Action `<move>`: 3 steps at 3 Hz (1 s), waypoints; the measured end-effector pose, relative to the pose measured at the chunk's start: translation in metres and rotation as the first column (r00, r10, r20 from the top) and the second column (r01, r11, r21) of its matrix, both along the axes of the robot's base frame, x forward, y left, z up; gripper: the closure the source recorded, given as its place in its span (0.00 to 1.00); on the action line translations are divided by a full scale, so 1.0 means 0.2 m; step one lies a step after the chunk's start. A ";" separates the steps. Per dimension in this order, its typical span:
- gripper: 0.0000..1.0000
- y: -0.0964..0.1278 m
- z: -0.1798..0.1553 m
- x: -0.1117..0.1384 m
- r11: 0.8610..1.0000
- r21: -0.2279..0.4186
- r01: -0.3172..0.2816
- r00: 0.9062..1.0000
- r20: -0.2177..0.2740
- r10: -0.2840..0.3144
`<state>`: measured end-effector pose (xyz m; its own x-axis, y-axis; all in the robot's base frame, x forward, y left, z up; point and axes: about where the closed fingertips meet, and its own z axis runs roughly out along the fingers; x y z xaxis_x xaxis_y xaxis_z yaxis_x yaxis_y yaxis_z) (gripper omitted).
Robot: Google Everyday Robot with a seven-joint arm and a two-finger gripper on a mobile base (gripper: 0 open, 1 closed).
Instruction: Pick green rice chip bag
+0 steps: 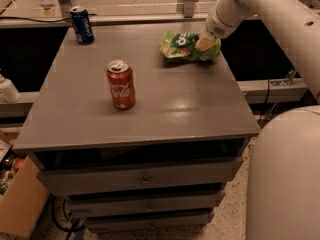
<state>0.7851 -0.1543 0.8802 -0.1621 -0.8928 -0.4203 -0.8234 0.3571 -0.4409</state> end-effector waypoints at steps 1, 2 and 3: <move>1.00 0.03 0.03 -0.02 1.000 0.019 -0.016 1.000 0.002 0.016; 1.00 0.08 0.14 -0.06 0.996 0.081 -0.046 0.999 0.026 0.044; 1.00 0.12 0.34 -0.12 0.980 0.182 -0.081 0.994 0.081 0.067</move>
Offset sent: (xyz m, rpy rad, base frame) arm -0.0234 0.0258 0.0676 0.1677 -0.0668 0.0793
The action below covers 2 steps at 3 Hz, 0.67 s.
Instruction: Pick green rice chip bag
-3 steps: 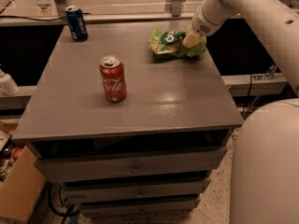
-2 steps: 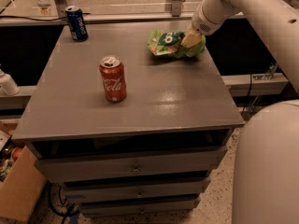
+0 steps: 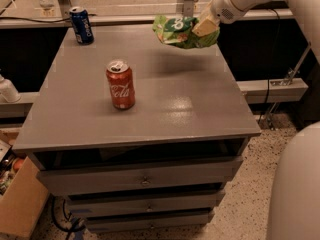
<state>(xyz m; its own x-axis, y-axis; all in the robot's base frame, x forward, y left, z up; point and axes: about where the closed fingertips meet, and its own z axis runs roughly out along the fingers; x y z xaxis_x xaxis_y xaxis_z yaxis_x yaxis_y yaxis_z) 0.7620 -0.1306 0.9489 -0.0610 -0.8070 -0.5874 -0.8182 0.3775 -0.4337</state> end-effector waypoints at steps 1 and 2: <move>1.00 -0.01 0.20 -0.07 0.992 0.120 -0.025 0.999 0.038 0.020; 1.00 -0.03 0.36 -0.13 0.972 0.231 -0.051 0.998 0.059 0.038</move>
Offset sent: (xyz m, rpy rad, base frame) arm -0.0413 -0.0221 0.1209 0.3685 -0.0814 0.0620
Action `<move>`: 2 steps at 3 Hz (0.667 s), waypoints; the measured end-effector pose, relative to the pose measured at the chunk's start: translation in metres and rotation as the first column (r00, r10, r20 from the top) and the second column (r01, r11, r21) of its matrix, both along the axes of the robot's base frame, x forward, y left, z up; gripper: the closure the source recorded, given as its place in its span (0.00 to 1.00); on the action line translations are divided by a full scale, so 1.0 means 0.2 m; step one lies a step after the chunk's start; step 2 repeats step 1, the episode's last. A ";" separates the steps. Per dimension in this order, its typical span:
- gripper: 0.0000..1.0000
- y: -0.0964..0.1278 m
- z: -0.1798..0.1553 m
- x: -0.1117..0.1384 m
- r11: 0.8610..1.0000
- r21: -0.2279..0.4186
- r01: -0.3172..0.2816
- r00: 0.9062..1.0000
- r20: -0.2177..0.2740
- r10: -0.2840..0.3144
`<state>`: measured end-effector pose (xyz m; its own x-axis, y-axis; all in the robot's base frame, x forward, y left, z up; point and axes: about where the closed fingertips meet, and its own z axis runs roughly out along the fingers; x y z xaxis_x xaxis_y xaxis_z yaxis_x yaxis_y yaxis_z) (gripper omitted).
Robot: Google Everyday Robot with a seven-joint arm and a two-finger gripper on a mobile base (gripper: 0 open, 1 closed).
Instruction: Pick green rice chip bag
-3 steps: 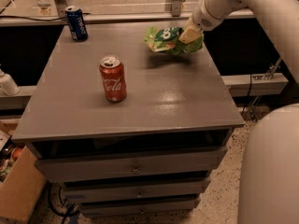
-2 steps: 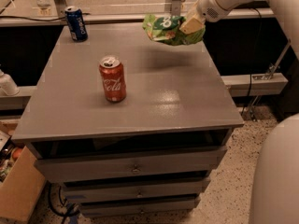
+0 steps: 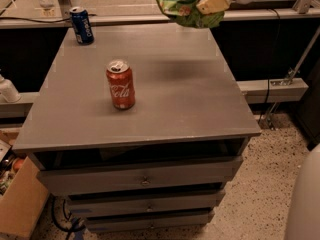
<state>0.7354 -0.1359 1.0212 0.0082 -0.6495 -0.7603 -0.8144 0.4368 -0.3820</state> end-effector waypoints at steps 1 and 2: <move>1.00 0.01 0.02 0.00 1.000 0.009 -0.004 1.000 0.005 0.004; 1.00 0.01 0.02 0.00 1.000 0.009 -0.004 1.000 0.005 0.004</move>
Offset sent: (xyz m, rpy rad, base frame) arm 0.0000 0.0000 0.0000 0.0000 0.0000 0.0000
